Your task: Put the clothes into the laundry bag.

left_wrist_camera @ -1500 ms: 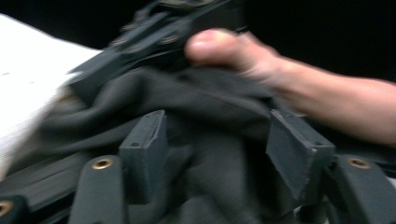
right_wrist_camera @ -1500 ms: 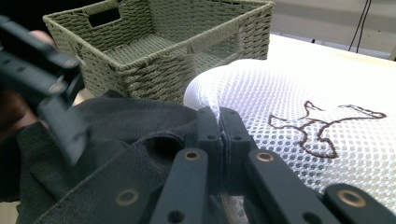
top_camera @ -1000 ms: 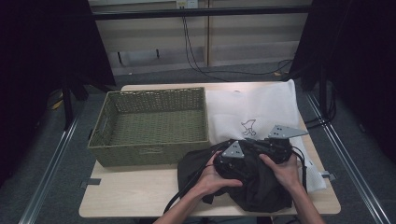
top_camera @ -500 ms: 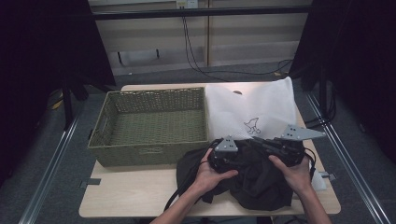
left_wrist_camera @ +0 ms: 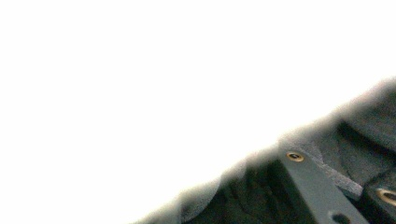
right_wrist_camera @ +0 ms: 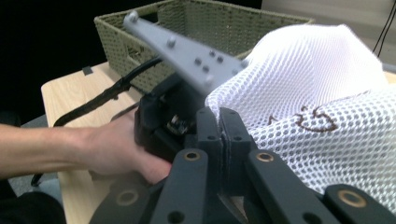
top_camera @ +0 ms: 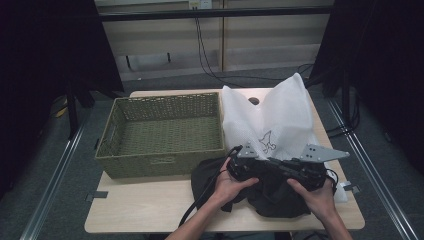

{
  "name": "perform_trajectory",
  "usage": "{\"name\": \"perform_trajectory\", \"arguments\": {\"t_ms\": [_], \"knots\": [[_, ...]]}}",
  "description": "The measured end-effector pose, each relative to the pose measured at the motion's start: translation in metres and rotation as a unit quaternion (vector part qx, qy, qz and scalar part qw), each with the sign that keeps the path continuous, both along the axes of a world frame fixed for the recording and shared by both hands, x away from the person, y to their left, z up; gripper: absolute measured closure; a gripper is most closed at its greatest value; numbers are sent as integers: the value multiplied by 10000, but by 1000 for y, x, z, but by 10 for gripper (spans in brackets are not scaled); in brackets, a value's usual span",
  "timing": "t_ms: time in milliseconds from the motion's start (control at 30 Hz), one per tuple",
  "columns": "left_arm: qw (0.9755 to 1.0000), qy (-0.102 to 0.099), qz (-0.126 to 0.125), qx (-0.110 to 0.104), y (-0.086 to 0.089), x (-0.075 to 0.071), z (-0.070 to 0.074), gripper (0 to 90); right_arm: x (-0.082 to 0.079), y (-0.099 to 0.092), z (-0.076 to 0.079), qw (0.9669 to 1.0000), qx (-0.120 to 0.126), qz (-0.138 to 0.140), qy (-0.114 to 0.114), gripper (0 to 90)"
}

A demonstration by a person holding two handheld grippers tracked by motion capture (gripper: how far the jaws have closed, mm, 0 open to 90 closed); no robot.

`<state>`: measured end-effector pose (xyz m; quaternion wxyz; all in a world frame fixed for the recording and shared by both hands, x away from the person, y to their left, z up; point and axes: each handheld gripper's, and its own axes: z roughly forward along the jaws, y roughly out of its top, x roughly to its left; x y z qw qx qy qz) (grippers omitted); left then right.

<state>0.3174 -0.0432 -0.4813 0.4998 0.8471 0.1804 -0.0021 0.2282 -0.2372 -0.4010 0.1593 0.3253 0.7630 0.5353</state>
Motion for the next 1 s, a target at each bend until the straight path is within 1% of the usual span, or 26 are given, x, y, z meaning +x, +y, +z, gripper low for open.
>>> {"name": "perform_trajectory", "arguments": {"t_ms": [67,100,133,167,200,233,267,367,400,433,467,533,567,600,633,667,700,733,800,833,867,900,933,967,1000], "knots": [[9999,38,-60,-114,2,0,-1,685,1,-3,-8,9999,34,-4,99,891],[9998,46,-64,-188,3,-1,-1,676,1,-3,-12,9999,-96,-34,133,891],[9996,13,-187,-227,6,-2,-1,647,3,-6,-24,9995,-181,-75,241,891],[9996,13,-187,-227,6,-2,-1,633,3,-6,-24,9995,-181,-75,241,891],[9995,-59,-248,-205,7,-4,0,633,5,-9,-30,9995,-113,-78,299,891],[9992,-92,-319,-233,9,-7,0,623,7,-12,-34,9993,-70,-106,351,891],[9992,-119,-316,-213,11,-9,1,599,11,-17,-41,9990,4,-148,421,892],[9986,-131,-424,-301,17,-15,3,574,14,-19,-44,9987,75,-165,475,892],[9984,-171,-492,-222,19,-15,4,563,15,-19,-45,9987,83,-150,486,892],[9982,-160,-524,-257,19,-16,4,545,15,-18,-45,9987,45,-149,479,891],[9980,-179,-567,-217,21,-16,5,542,15,-18,-45,9988,23,-146,466,892],[9974,-173,-660,-243,22,-16,5,541,16,-17,-46,9986,78,-131,508,891],[9972,-179,-694,-223,24,-16,5,539,16,-16,-46,9985,96,-126,527,891],[9969,-200,-719,-244,24,-16,4,546,15,-14,-45,9987,65,-110,497,891],[9970,-175,-711,-251,25,-16,4,549,15,-13,-45,9988,49,-109,478,890],[9967,-162,-759,-245,26,-15,3,547,14,-12,-44,9988,32,-90,479,890],[9967,-101,-773,-236,26,-14,3,538,14,-11,-43,9988,37,-81,491,890],[9967,-156,-790,-142,26,-15,2,499,15,-11,-42,9989,46,-64,467,889],[9957,-362,-836,138,23,-18,5,482,15,-11,-41,9989,70,-49,458,889],[9955,-454,-808,207,23,-20,7,468,15,-11,-40,9990,71,-60,440,887],[9955,-450,-796,247,24,-21,10,451,15,-11,-37,9991,81,-61,417,887],[9962,-407,-764,134,25,-22,12,451,15,-11,-37,9991,81,-61,417,887],[9968,-350,-711,-34,28,-22,15,444,15,-11,-36,9992,73,-70,384,886],[9966,-278,-752,-212,31,-22,17,434,16,-11,-35,9993,86,-85,366,885],[9957,-271,-808,-351,33,-23,20,405,16,-12,-34,9992,106,-85,367,883]]}}
